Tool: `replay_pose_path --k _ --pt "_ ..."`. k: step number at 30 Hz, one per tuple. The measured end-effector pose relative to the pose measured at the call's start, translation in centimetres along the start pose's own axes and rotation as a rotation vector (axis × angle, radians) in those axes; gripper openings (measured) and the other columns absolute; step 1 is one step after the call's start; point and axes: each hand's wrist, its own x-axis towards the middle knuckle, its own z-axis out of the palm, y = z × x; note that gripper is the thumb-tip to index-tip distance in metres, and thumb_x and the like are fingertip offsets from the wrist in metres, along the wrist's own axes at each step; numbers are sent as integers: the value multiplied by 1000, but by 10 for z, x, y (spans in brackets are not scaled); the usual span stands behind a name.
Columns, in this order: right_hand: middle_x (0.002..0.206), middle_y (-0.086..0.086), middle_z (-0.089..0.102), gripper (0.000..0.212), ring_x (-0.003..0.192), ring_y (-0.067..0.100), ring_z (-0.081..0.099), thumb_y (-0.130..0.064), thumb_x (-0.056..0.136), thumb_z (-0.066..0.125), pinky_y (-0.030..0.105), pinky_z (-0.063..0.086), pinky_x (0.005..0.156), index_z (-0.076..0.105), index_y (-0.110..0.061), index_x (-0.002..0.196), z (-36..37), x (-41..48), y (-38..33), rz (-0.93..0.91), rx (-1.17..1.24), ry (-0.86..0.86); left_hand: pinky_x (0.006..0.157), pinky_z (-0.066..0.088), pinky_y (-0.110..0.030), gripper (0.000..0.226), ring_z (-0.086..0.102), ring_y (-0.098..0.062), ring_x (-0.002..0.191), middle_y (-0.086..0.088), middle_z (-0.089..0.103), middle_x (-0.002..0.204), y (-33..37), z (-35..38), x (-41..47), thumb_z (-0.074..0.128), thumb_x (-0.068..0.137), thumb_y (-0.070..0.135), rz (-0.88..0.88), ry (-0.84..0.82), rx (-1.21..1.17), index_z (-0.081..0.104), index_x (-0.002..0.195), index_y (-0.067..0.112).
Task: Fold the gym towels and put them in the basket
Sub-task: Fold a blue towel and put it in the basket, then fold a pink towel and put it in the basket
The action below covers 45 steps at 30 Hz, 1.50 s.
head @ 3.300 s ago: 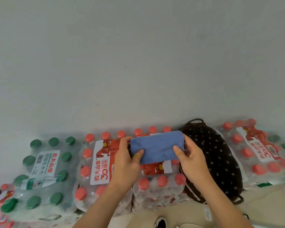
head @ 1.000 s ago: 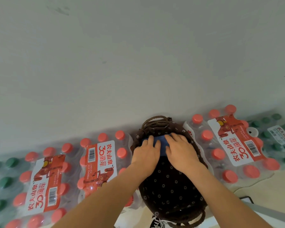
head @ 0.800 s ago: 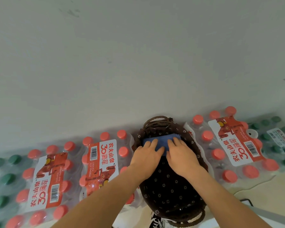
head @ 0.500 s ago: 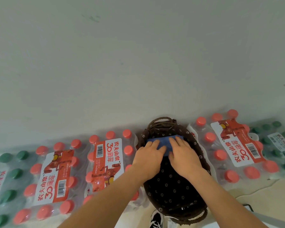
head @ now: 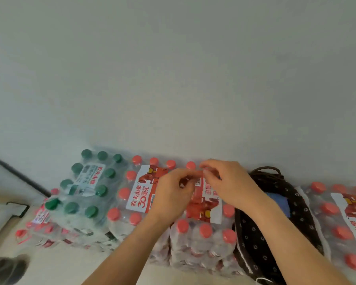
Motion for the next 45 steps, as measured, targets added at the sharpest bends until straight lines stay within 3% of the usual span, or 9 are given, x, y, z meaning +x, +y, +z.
replay_pose_path --k 7,13,17,21,25,31,35,39,45 --pt "72 -15 65 19 65 -5 59 -27 94 52 14 47 62 68 -34 103 80 14 -165 -191 77 -124 50 40 -17 27 47 -3 49 7 63 59 -45 -164 -78 57 91 10 -54 245 -123 73 91 32" --pt "113 -14 65 27 105 -2 60 -22 94 57 20 48 89 60 -39 115 194 17 -308 -250 459 -345 48 35 -14 33 42 -7 46 7 57 56 -104 -315 -165 47 95 5 -158 504 -50 69 92 30" --pt "116 -6 66 27 102 11 65 -23 96 54 32 54 87 56 -32 122 263 8 -390 -144 719 -538 64 47 -17 34 59 -7 66 12 70 75 -135 -392 -228 53 91 2 -290 649 -87 70 85 30" --pt "117 13 66 27 99 26 65 -22 97 52 37 52 82 57 -15 122 331 4 -444 110 977 -727 59 46 -24 28 55 -4 59 2 65 66 -166 -442 -286 55 91 7 -412 808 -169 72 85 27" --pt "123 19 62 34 98 28 65 -25 99 47 38 54 77 52 -9 129 391 8 -489 315 1111 -916 55 42 -15 29 51 -6 58 1 63 68 -197 -474 -332 47 94 5 -538 977 -256 70 94 22" --pt "116 16 67 26 105 26 63 -19 98 45 34 50 76 59 -9 117 472 20 -564 399 1042 -1139 73 50 -26 28 60 -7 76 10 67 80 -247 -531 -376 51 92 11 -743 1138 -136 68 90 33" --pt "95 13 73 21 92 24 65 -11 96 46 31 50 73 63 -7 107 529 40 -610 400 958 -1246 58 46 -27 26 52 -8 58 9 59 62 -295 -580 -384 47 94 19 -867 1194 -27 66 89 34" --pt "88 13 71 21 77 23 65 -7 94 46 28 54 62 61 -7 109 593 69 -648 469 922 -1285 51 41 -23 30 48 -10 55 7 57 69 -343 -625 -379 42 94 14 -1053 1195 9 65 94 32" --pt "110 13 67 24 102 24 63 -10 95 49 33 51 74 61 -12 115 672 95 -705 425 812 -1339 88 42 -21 41 55 -12 107 7 57 122 -395 -679 -386 42 90 6 -1252 1035 188 60 120 27"
